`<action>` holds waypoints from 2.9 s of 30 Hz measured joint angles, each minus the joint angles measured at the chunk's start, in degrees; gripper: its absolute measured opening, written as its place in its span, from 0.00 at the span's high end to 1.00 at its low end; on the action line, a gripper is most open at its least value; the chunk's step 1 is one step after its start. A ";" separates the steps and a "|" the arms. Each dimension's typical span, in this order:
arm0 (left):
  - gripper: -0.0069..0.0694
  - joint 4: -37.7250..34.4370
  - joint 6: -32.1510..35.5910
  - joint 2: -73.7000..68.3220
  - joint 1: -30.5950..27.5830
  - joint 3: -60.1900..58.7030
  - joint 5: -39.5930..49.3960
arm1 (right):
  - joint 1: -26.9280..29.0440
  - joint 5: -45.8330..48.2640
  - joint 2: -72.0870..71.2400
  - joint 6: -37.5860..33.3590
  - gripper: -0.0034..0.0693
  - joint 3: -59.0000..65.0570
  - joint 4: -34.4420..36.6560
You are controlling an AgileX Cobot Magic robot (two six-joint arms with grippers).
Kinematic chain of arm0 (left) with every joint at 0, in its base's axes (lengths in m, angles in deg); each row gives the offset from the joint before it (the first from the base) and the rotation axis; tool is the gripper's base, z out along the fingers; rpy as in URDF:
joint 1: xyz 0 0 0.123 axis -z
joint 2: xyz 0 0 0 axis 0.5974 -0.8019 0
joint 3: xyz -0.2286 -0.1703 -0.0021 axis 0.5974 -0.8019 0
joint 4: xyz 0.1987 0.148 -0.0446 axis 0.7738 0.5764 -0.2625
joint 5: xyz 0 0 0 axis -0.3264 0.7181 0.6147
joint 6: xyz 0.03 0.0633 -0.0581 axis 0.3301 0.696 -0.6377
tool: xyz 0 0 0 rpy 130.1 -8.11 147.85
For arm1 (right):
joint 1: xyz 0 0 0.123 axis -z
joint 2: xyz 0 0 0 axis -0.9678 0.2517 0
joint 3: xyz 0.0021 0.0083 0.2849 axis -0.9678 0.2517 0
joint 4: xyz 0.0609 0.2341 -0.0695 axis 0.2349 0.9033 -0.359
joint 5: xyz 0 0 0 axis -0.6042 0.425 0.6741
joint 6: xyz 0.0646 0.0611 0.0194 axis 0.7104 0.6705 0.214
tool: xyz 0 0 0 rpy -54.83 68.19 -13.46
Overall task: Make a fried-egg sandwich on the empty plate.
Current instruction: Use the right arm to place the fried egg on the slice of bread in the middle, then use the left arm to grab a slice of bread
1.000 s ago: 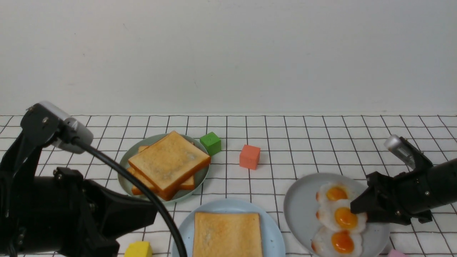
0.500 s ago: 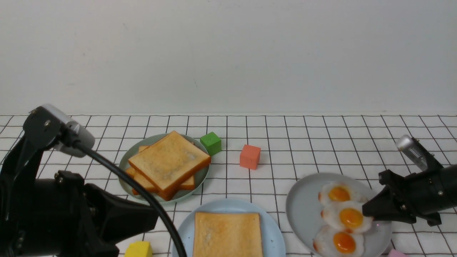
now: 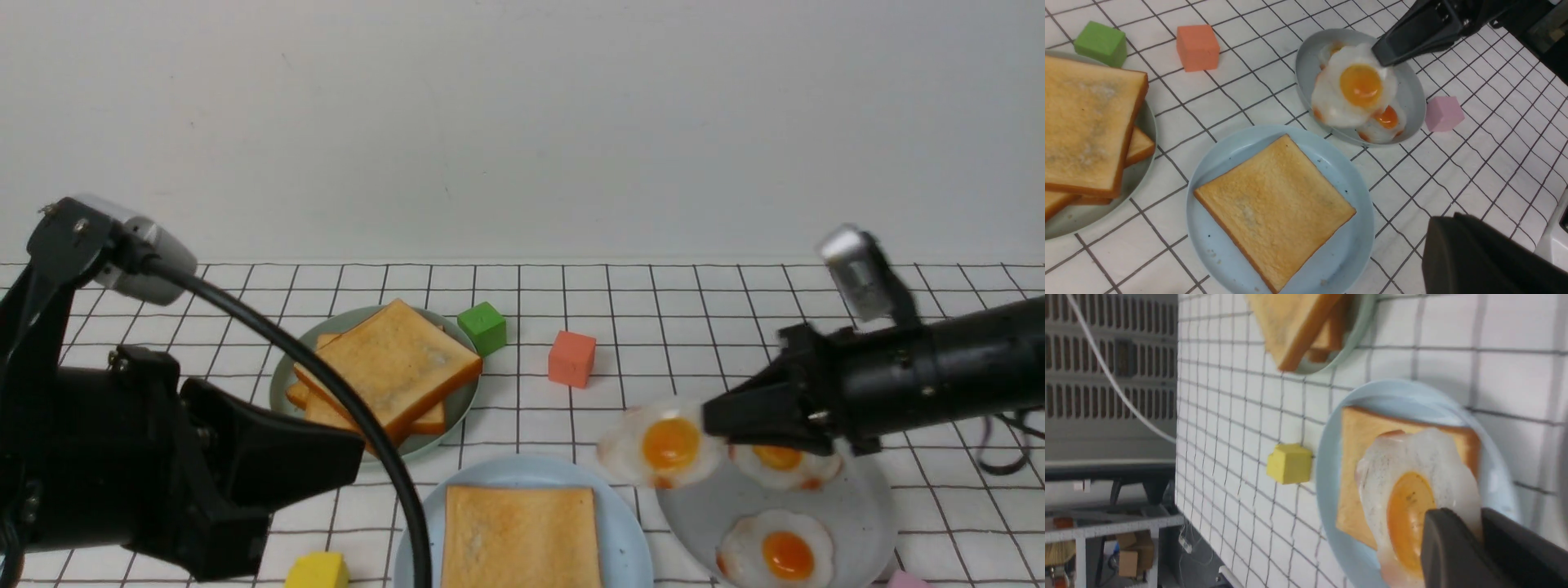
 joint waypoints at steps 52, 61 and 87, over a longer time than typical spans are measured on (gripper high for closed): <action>0.43 -12.41 -13.50 -55.84 -24.90 23.90 1.80 | -23.50 1.73 -29.73 31.22 0.14 -10.63 -50.18; 0.47 -12.40 -10.40 -62.44 -24.73 28.77 1.41 | -23.50 1.22 -29.73 31.93 0.14 -10.63 -50.35; 0.91 -15.61 7.31 -58.21 -26.39 29.25 13.07 | -23.50 1.12 -29.73 33.65 0.14 -10.63 -51.24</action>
